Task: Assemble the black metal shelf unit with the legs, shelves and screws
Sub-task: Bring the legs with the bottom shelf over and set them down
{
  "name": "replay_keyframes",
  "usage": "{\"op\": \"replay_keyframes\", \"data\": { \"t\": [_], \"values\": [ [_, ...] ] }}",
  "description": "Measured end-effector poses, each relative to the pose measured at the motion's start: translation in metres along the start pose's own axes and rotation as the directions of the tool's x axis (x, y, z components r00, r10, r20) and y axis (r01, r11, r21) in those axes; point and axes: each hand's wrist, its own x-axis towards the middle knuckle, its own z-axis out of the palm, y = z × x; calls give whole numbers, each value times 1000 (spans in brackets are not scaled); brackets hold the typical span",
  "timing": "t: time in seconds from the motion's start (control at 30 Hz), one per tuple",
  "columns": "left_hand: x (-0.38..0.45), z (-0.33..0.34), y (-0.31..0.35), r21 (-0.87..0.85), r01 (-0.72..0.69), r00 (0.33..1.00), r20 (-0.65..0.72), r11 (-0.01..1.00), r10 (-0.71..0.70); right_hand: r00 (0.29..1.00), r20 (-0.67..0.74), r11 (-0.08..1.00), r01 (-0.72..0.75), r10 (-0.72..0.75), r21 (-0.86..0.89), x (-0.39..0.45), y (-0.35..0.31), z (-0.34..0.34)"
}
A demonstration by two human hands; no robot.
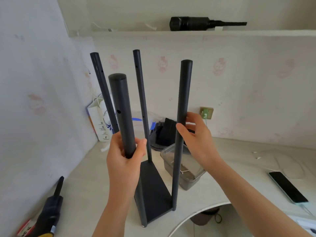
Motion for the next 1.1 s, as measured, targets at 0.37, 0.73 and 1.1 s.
{"op": "replay_keyframes", "data": {
  "t": [0.37,0.73,1.1],
  "values": [
    [-2,20,3,-21,106,978,-176,994,-108,997,42,993,-63,59,103,34,1,20],
    [1,-12,37,-53,66,969,-236,996,-77,1000,11,974,0,-3,227,14,-37,23],
    [-44,-62,93,-199,68,994,-68,978,-83,1000,-30,969,14,-7,247,-81,-104,-8]
  ]
}}
